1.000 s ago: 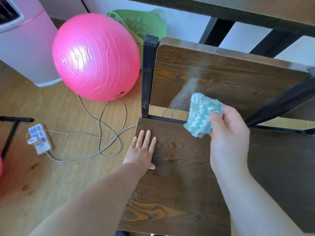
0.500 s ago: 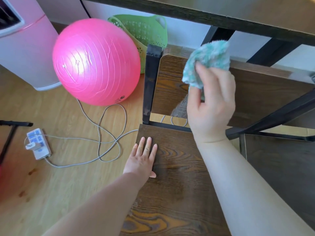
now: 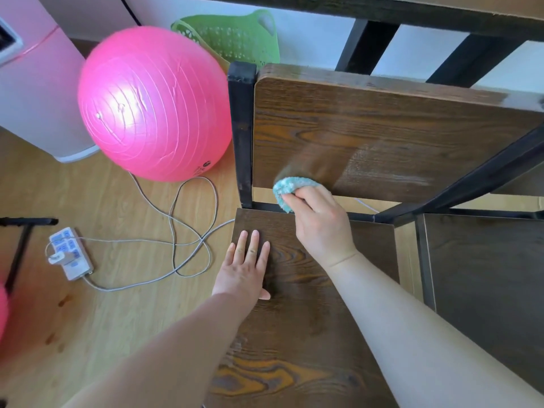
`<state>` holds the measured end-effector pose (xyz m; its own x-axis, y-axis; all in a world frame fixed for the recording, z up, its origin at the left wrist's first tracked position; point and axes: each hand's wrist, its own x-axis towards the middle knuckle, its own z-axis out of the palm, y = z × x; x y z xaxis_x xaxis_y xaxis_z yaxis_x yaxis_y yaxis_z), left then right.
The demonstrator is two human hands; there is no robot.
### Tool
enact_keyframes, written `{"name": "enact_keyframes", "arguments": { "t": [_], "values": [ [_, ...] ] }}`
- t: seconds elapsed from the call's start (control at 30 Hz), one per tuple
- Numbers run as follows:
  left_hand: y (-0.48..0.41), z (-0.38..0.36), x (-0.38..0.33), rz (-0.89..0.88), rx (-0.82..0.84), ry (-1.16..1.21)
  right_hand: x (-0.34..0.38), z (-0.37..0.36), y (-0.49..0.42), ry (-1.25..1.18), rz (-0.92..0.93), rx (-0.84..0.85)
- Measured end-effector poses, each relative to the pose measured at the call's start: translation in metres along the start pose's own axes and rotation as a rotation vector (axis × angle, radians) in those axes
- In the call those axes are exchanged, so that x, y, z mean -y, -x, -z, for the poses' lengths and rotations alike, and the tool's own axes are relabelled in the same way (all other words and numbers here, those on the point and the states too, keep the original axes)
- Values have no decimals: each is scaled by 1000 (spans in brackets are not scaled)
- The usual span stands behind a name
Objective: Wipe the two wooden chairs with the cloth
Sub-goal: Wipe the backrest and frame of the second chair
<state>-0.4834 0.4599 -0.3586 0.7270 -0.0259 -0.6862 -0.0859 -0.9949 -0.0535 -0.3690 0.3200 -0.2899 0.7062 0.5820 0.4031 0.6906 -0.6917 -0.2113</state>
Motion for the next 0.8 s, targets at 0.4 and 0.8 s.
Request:
{"name": "enact_keyframes", "arguments": {
  "t": [0.4, 0.8],
  "values": [
    [3, 3, -1, 18, 3, -13, 35, 49, 25, -950, -1011, 37],
    [5, 3, -2, 28, -13, -47, -4, 180, -5, -523, -711, -601]
  ]
}}
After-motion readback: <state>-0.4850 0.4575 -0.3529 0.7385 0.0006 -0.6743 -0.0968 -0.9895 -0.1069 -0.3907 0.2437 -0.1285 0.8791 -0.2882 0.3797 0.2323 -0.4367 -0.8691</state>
